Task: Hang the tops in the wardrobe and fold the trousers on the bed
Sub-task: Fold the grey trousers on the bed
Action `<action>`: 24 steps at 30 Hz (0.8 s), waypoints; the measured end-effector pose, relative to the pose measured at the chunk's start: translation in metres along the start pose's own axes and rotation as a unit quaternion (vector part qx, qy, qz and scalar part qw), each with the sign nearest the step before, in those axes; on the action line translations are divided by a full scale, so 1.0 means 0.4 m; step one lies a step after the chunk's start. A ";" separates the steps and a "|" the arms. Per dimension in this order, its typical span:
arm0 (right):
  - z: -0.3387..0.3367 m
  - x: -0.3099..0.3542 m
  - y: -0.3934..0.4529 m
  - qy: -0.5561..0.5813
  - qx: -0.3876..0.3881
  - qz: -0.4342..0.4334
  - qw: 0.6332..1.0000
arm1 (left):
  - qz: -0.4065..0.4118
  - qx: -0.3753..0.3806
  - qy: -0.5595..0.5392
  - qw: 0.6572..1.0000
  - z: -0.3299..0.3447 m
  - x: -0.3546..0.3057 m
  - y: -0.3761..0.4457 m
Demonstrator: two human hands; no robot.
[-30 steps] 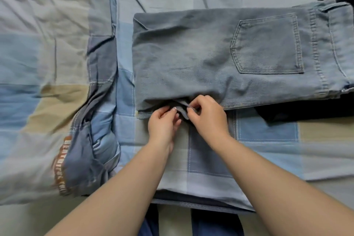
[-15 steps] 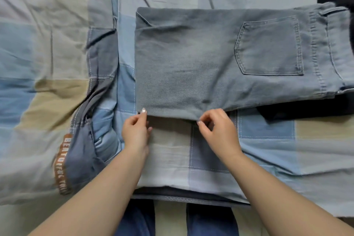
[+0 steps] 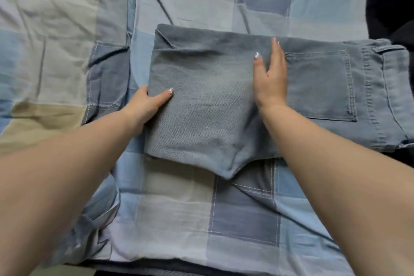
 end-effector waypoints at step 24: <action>-0.238 -0.034 -0.098 0.491 0.190 0.211 0.824 | 0.155 0.297 -0.132 0.933 0.535 -0.479 -0.416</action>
Point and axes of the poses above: each hand's wrist, its own y-axis towards the middle knuckle, its own z-axis out of the palm, x = y × z, the point moved 9 cm from there along y, towards the middle knuckle, and after that the axes turned 1 degree about -y, right-handed, at the moved point
